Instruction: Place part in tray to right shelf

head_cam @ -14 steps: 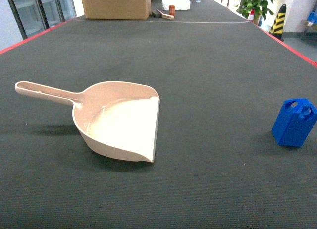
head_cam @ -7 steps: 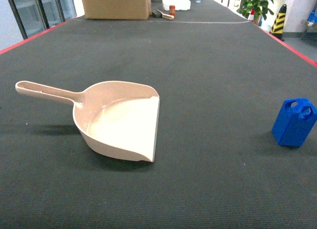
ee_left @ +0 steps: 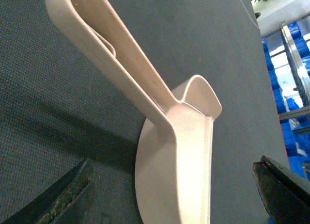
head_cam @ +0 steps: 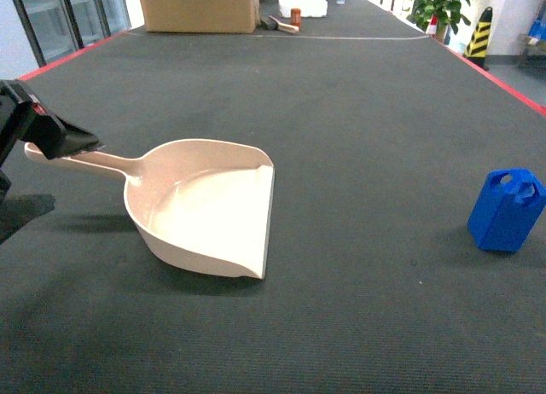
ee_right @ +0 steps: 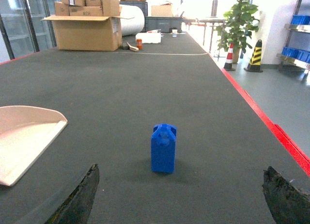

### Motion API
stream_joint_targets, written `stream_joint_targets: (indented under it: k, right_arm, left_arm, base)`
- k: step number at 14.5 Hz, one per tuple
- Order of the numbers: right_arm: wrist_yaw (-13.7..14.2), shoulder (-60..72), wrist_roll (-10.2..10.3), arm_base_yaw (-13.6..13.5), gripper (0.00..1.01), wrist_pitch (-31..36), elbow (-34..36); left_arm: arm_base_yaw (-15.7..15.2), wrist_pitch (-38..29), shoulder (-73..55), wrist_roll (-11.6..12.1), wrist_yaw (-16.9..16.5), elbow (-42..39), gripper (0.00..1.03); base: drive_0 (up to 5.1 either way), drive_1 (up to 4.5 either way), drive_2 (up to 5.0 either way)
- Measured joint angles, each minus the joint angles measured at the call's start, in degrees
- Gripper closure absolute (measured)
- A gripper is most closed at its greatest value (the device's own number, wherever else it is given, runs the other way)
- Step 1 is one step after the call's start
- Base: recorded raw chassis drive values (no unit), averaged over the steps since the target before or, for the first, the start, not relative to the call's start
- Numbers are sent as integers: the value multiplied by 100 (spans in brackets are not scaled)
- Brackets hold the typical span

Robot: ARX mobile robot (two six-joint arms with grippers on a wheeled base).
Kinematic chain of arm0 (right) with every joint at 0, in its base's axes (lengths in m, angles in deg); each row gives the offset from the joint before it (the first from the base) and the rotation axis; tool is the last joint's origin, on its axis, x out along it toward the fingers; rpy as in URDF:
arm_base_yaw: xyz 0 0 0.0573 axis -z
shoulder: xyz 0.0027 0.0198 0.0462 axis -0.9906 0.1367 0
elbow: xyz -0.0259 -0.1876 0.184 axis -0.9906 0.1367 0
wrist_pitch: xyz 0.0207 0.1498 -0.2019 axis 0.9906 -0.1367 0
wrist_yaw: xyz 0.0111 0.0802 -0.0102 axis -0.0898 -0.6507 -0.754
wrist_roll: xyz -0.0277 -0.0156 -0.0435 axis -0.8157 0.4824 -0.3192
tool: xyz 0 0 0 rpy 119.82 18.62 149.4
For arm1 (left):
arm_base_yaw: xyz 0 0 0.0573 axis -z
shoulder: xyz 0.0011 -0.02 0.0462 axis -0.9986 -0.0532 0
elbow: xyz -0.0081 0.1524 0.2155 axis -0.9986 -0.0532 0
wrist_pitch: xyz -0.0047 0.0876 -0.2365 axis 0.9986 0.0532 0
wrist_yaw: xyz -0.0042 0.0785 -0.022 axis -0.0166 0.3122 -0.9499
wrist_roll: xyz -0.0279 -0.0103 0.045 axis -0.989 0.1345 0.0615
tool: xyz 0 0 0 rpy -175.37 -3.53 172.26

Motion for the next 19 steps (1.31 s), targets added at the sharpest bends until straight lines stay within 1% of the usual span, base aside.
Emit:
stream_joint_targets:
  k: [1,3,6,7,8,9,11,12,13,14,15,16,18,19]
  right_arm:
    - [0,0,0,0,3,-2,0]
    - [0,0,0,0,3,0,0]
    - [0,0,0,0,3,-2,0]
    - [0,0,0,0,3,-2,0]
    - [0,0,0,0,3,-2,0]
    - [0,0,0,0,3,-2,0]
    - [0,0,0,0,3,-2,0]
    - [0,0,0,0,3,-2,0]
    - [0,0,0,0,3,-2,0]
    - [0,0,0,0,3,-2,0]
    - [0,0,0,0,3,-2,0]
    - [0,0,0,0,3,-2,0]
    - [0,0,0,0,3,-2,0]
    - [0,0,0,0,3,-2,0]
  left_arm:
    - [-48,81,-424,-190,-20,415,5]
    - [-87,0,-966,-420,-59,1034,5]
    - [-103,7,-1888,-946,-50,1982,6]
    - [-103,-39,-2107,-1161,-22,2214,20]
    - [-103,-59,-2190,-1298,15,2321,30]
    - [-109,-146,-2256,-1473,9,2413,46]
    - [-101,-254,-2264,-1633,-61,2378,67]
    - [-101,-339,-2262,-1725,-96,2297,75]
    - [-94,-501,-2240,-1980,-155,2179,82]
    - [-74,-599,-2048,-2240,-229,1910,84]
    - [7,-778,-1685,-2264,-295,1519,85]
    - [63,-881,-1432,-2282,-435,1250,85]
    - [219,-1056,-1029,-2363,-546,885,86]
    - [365,-1165,-669,-2476,-649,651,86]
  base:
    - [0,0,0]
    - [0,0,0]
    - [0,0,0]
    - [0,0,0]
    - [0,0,0]
    - [0,0,0]
    - [0,0,0]
    - [0,0,0]
    - [0,0,0]
    - [0,0,0]
    - [0,0,0]
    - [0,0,0]
    - [0,0,0]
    - [0,0,0]
